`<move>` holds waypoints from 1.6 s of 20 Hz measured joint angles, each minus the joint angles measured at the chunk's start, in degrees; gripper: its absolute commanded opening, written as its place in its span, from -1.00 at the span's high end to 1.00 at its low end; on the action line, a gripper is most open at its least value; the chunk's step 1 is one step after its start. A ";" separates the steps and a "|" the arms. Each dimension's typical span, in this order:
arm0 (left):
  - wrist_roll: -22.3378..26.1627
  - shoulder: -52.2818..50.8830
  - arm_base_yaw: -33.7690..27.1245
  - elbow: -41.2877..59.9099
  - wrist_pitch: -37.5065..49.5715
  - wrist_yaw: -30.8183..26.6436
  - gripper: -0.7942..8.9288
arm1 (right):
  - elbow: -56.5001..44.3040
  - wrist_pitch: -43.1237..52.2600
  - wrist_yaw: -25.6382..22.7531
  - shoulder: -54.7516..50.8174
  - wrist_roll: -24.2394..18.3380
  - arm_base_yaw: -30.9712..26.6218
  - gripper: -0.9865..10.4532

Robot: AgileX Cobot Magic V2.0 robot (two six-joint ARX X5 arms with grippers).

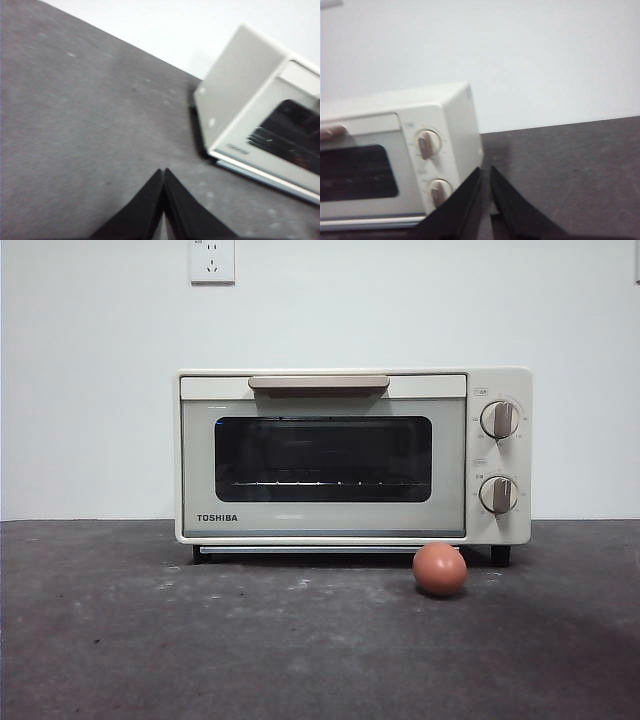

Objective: Eggoven

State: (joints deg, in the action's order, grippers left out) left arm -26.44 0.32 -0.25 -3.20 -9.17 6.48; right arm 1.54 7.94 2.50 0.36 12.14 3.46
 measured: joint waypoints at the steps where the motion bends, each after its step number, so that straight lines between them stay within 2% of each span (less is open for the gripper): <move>1: -0.26 0.00 0.00 -0.90 -0.13 0.46 0.82 | 0.68 -0.59 0.09 0.00 0.77 0.00 0.82; 8: -0.46 2.75 0.00 -12.37 -5.11 1.40 0.82 | 12.04 -9.66 0.13 1.31 3.13 0.00 0.82; 11: 1.66 6.64 0.00 -17.49 -9.25 4.35 0.82 | 17.84 -16.44 0.85 4.09 3.19 0.00 0.82; 16: 8.02 14.97 0.00 -28.04 -17.20 9.97 0.82 | 27.91 -28.17 6.95 10.12 2.97 0.00 0.82; 23: 16.15 25.33 0.00 -37.40 -28.09 19.30 0.82 | 41.24 -47.93 16.96 20.09 -1.20 0.00 0.82; 28: 18.01 28.15 0.00 -39.06 -31.52 23.65 0.82 | 46.53 -60.81 19.37 25.81 -5.51 0.02 0.82; 32: 19.08 28.61 0.09 -39.10 -34.75 23.82 0.82 | 47.08 -63.71 19.82 27.08 -7.91 0.02 0.82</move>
State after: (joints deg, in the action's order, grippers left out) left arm -7.35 28.93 -0.16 -42.30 -43.92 30.30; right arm 48.62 -55.77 22.33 27.44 4.23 3.49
